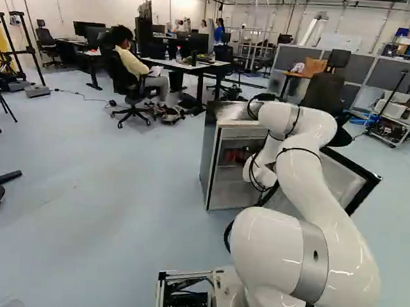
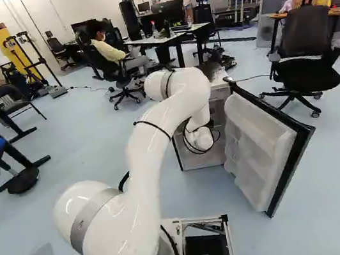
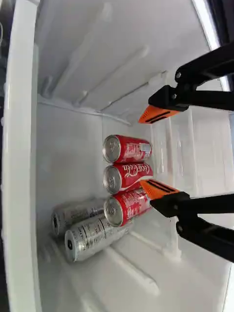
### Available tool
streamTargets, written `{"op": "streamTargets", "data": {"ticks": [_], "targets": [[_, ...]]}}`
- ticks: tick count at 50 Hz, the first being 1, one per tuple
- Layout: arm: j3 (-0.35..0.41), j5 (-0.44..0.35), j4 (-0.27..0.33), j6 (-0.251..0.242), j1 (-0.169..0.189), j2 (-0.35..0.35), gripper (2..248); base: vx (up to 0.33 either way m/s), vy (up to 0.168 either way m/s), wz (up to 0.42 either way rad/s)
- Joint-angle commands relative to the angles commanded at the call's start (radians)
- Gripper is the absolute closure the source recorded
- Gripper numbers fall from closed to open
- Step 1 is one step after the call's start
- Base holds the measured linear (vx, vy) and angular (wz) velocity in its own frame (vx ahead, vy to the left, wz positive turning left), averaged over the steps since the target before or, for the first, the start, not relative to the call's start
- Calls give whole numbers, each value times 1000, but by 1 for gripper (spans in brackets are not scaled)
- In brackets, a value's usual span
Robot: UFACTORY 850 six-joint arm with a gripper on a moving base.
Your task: Grab a drink from the fridge
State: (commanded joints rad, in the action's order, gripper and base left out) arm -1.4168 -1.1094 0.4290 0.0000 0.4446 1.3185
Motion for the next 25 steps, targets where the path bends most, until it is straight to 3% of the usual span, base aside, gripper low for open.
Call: {"op": "streamTargets", "data": {"ticks": [25], "targets": [[-134,0,0,0,-10,74,78,0,0,0]]}}
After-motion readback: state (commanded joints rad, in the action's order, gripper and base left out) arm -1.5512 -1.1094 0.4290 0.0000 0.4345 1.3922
